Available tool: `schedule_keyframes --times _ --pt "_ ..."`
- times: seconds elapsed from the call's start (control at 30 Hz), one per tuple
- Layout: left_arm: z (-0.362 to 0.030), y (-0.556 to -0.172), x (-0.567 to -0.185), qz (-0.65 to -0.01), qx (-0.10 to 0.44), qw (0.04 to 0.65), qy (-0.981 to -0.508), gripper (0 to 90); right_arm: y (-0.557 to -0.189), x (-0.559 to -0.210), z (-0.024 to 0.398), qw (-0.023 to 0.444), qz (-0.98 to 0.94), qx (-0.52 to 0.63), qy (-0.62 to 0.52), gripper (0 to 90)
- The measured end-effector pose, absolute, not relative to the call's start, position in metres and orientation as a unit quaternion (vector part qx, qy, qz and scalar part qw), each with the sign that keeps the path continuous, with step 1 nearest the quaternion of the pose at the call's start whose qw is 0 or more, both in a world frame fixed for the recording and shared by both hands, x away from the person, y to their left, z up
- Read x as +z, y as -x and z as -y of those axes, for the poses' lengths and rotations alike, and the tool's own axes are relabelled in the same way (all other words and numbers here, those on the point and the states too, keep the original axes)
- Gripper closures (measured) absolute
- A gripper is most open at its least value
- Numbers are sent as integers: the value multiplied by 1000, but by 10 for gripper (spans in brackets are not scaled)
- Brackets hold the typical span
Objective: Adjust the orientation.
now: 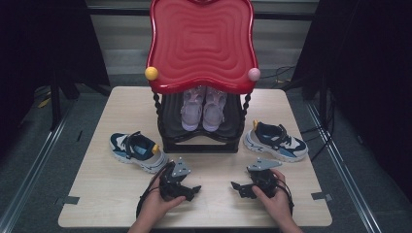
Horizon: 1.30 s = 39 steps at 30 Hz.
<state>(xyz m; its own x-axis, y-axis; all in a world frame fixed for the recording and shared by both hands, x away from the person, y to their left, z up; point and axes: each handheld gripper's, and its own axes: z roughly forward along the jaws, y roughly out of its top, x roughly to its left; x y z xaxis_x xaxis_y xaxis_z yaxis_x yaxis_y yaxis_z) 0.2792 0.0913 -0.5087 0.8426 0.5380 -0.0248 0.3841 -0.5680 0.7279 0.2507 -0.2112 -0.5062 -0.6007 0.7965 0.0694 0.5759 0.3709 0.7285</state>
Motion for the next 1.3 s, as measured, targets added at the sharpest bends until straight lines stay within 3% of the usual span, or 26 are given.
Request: schedule_keyframes --times 0.3,1.3 --pt "-91 -279 -509 -262 100 384 -880 149 -247 -510 214 167 -823 357 -409 144" --pt "-90 -279 -507 -268 99 374 -882 151 -246 -510 214 166 -823 355 -412 139"
